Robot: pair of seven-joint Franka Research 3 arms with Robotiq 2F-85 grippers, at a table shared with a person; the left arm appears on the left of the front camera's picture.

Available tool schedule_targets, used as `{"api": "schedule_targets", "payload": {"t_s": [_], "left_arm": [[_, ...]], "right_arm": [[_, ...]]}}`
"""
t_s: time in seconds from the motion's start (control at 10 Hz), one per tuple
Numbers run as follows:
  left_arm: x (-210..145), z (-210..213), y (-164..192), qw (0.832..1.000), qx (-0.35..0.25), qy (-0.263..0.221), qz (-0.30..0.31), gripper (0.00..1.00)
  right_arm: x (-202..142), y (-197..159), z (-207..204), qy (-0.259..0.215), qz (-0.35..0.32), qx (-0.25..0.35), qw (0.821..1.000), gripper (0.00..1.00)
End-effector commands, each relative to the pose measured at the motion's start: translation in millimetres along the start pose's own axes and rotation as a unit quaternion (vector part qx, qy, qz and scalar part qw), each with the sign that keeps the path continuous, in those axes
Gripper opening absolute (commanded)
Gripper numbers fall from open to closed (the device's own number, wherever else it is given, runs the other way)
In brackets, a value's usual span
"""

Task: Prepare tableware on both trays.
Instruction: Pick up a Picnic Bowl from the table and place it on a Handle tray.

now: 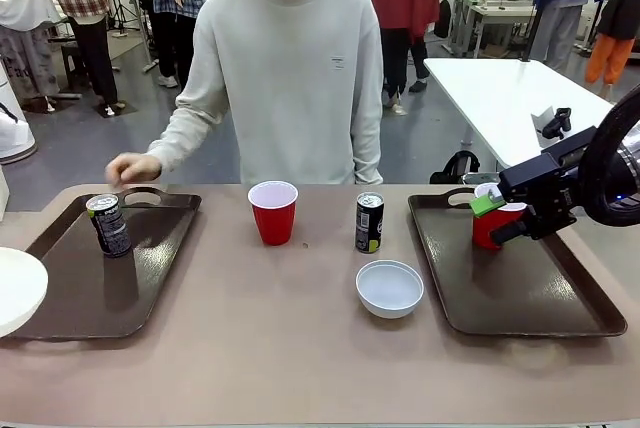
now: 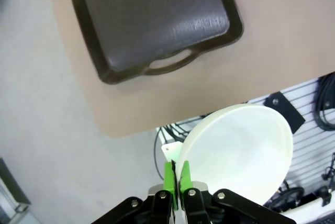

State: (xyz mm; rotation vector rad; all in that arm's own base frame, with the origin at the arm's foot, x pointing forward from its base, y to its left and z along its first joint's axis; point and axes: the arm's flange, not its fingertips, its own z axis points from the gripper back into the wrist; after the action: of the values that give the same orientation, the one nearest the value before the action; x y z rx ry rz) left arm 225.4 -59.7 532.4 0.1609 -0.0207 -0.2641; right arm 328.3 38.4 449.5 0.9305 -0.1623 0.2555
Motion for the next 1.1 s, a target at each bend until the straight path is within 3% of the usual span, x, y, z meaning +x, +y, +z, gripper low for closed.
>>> {"api": "schedule_targets", "payload": {"t_s": [0.0,0.2,0.6,1.0], "left_arm": [[14.9,-21.6,0.6,0.999,0.004,-0.037,0.01,0.04],[54.1,-48.3,0.1,0.998,-0.017,-0.059,0.027,0.04],[88.6,-131.5,15.8,0.99,-0.105,-0.06,0.069,0.04],[100.7,-163.2,22.1,0.99,-0.101,-0.042,0.088,0.04]], "right_arm": [[1.7,-0.2,-1.8,-0.004,0.004,0.013,1.0,1.0],[1.7,-0.2,-1.8,-0.004,0.004,0.013,1.0,1.0],[1.7,-0.2,-1.8,-0.004,0.004,0.013,1.0,1.0],[1.7,-0.2,-1.8,-0.004,0.004,0.013,1.0,1.0]]}}
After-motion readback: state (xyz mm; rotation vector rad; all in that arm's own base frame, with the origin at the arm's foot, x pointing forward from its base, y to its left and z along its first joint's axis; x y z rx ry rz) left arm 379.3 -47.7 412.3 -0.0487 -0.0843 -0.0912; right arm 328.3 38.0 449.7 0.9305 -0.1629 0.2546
